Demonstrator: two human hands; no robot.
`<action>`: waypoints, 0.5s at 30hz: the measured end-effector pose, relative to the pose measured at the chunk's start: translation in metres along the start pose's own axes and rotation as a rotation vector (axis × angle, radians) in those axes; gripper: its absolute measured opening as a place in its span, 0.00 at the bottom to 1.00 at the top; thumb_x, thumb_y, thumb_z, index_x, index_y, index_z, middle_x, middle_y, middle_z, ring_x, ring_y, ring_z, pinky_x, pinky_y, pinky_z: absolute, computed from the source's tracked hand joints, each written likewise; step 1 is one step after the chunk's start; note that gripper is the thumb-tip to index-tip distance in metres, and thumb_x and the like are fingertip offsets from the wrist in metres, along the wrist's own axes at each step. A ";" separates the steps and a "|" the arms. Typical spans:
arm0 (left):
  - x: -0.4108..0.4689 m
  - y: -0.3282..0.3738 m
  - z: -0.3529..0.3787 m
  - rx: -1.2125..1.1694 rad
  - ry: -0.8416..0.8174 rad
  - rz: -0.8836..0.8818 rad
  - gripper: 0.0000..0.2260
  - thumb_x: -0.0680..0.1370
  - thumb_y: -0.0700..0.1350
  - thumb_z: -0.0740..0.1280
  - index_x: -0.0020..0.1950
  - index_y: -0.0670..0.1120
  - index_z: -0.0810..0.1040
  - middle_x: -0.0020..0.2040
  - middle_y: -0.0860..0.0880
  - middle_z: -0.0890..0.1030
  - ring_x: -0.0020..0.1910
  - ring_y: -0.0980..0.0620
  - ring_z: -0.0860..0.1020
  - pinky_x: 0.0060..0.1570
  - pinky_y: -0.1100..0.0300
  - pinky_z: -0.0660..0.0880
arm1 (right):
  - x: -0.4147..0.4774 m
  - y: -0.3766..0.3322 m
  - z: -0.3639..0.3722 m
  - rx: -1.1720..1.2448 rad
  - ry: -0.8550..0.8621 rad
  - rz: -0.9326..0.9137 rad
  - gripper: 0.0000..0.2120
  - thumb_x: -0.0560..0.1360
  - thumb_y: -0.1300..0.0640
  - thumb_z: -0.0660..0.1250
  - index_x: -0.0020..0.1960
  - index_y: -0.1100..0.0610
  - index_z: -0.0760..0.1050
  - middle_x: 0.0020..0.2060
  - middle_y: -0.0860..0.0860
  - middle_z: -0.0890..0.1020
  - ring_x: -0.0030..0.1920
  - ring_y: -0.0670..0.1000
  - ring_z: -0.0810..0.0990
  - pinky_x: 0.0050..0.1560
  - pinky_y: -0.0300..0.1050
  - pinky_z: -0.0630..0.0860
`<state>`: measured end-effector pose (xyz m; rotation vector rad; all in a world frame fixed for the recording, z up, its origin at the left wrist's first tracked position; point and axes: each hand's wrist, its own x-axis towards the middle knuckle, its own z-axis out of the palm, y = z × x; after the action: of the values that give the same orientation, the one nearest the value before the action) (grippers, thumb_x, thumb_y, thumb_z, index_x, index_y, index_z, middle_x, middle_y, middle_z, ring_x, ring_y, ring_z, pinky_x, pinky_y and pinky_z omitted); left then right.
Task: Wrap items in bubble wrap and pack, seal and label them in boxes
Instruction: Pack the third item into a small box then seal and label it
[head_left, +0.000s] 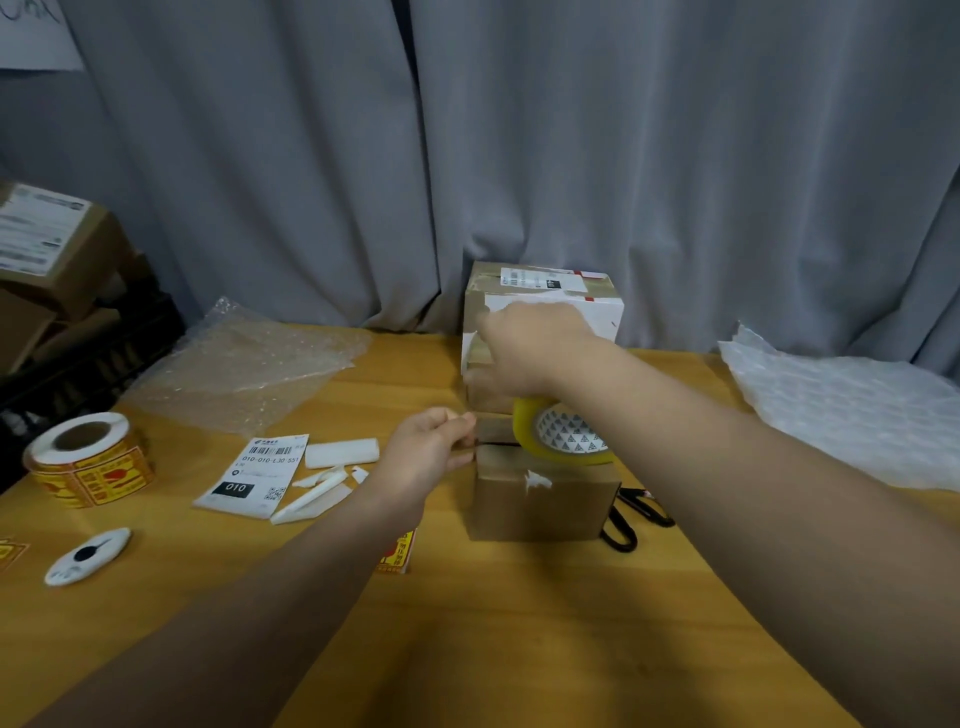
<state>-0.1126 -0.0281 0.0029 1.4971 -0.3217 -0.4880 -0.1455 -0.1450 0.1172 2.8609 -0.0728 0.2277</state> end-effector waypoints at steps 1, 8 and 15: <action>-0.001 0.001 0.000 -0.028 0.000 -0.008 0.10 0.80 0.41 0.62 0.39 0.41 0.71 0.42 0.44 0.76 0.46 0.52 0.77 0.48 0.63 0.77 | -0.002 0.002 0.000 0.003 0.113 0.007 0.17 0.77 0.43 0.60 0.55 0.56 0.72 0.51 0.53 0.78 0.55 0.58 0.77 0.43 0.47 0.66; -0.002 -0.006 -0.003 -0.335 0.098 -0.180 0.03 0.80 0.35 0.60 0.51 0.36 0.71 0.47 0.38 0.78 0.51 0.44 0.79 0.48 0.56 0.76 | -0.022 0.037 0.027 0.805 0.144 0.231 0.23 0.72 0.37 0.64 0.39 0.58 0.75 0.34 0.53 0.77 0.40 0.54 0.77 0.40 0.50 0.72; 0.000 -0.012 -0.006 -0.290 0.126 -0.189 0.06 0.79 0.36 0.55 0.52 0.36 0.70 0.48 0.36 0.80 0.47 0.45 0.82 0.42 0.59 0.80 | -0.023 0.024 0.027 0.809 0.209 0.226 0.18 0.72 0.43 0.66 0.35 0.58 0.75 0.31 0.53 0.76 0.37 0.52 0.74 0.36 0.45 0.68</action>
<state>-0.1109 -0.0234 -0.0089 1.2728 -0.0072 -0.5621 -0.1660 -0.1747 0.0935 3.5973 -0.3312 0.7517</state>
